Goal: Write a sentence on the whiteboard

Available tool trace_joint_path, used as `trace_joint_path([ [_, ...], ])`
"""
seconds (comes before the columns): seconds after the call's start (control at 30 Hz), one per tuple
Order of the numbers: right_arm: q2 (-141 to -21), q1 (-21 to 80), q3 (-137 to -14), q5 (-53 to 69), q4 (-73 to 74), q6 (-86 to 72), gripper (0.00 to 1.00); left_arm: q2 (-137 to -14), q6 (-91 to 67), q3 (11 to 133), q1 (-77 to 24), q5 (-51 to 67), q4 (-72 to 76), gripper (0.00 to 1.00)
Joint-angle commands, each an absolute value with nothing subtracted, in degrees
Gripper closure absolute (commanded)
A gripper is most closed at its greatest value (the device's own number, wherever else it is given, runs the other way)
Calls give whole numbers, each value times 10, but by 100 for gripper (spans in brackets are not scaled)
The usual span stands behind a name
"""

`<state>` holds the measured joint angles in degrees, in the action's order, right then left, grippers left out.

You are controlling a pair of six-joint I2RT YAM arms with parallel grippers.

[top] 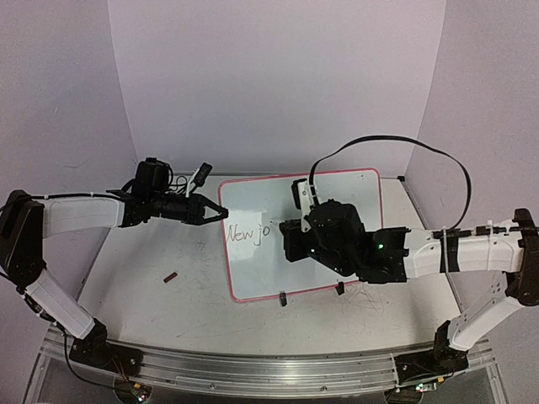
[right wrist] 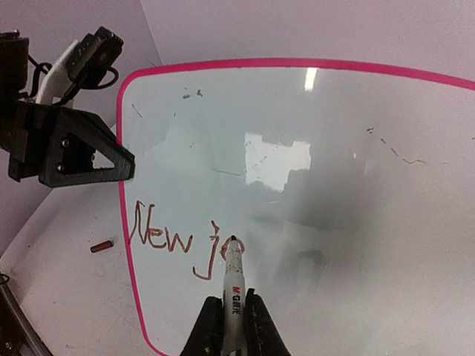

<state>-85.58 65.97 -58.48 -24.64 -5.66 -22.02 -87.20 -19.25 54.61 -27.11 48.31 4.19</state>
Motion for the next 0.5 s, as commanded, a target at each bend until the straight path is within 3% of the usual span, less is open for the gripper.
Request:
trace_joint_path([
  [0.0, -857, 656, -587, -259, -81, -209, 100, -866, -189, 548, -279, 495, 50, 91],
  [0.47, -889, 656, -598, -275, -84, -210, 100, -867, -188, 549, -279, 496, 51, 91],
])
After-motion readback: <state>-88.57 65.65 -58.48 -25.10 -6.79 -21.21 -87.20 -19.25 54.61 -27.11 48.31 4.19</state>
